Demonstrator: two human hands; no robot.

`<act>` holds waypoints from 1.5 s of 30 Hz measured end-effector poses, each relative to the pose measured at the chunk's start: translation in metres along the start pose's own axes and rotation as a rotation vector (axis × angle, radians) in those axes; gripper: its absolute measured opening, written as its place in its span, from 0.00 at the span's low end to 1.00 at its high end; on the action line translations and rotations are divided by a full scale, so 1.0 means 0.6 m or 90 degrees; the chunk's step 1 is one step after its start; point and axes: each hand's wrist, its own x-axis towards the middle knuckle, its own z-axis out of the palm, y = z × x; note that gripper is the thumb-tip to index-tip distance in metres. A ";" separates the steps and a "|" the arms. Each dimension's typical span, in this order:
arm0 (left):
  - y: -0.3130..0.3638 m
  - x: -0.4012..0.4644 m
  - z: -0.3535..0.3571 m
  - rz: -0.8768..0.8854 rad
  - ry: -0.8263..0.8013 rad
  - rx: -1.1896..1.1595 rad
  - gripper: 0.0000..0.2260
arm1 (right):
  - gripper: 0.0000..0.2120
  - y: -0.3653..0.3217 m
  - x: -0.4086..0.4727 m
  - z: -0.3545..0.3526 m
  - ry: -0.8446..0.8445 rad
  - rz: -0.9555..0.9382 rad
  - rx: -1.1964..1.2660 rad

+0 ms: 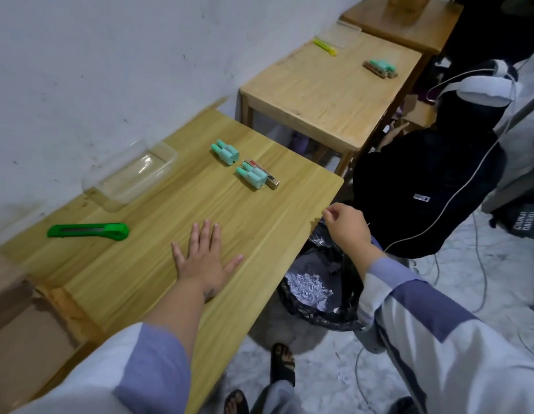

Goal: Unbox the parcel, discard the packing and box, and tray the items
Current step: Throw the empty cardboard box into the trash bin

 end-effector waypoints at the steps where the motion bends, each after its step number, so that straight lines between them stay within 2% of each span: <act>1: 0.000 -0.001 -0.004 0.000 -0.014 -0.001 0.38 | 0.12 -0.010 -0.006 0.002 -0.011 -0.007 0.003; 4: -0.005 -0.002 -0.026 0.007 -0.049 -0.024 0.35 | 0.12 -0.048 -0.023 0.005 -0.049 -0.040 0.008; 6: -0.015 -0.007 -0.049 0.023 -0.045 -0.093 0.31 | 0.12 -0.081 -0.034 0.006 -0.074 -0.074 0.016; 9: -0.044 -0.028 -0.089 0.027 -0.006 -0.256 0.24 | 0.12 -0.141 -0.057 0.011 -0.099 -0.132 0.013; 12: -0.090 -0.067 -0.121 -0.013 0.046 -0.346 0.19 | 0.12 -0.210 -0.084 0.025 -0.132 -0.212 0.008; 19: -0.238 -0.186 -0.168 -0.129 0.219 -0.377 0.14 | 0.12 -0.392 -0.181 0.073 -0.199 -0.409 0.039; 26: -0.374 -0.320 -0.126 -0.317 0.306 -0.362 0.14 | 0.12 -0.533 -0.290 0.136 -0.298 -0.593 0.013; 29: -0.412 -0.360 -0.097 -0.399 0.317 -0.290 0.17 | 0.13 -0.565 -0.322 0.160 -0.327 -0.635 0.004; 31: -0.431 -0.379 -0.079 -0.455 0.317 -0.277 0.22 | 0.18 -0.574 -0.337 0.179 -0.362 -0.646 -0.032; 33: -0.449 -0.383 -0.053 -0.486 0.314 -0.356 0.25 | 0.28 -0.574 -0.344 0.198 -0.407 -0.642 -0.111; 35: -0.459 -0.383 -0.027 -0.489 0.314 -0.476 0.27 | 0.33 -0.568 -0.348 0.210 -0.437 -0.625 -0.146; 41: -0.462 -0.372 0.004 -0.520 0.327 -0.604 0.32 | 0.33 -0.557 -0.341 0.216 -0.425 -0.611 -0.078; 45: -0.444 -0.365 -0.017 -0.478 0.340 -0.596 0.39 | 0.34 -0.555 -0.324 0.199 -0.380 -0.615 -0.047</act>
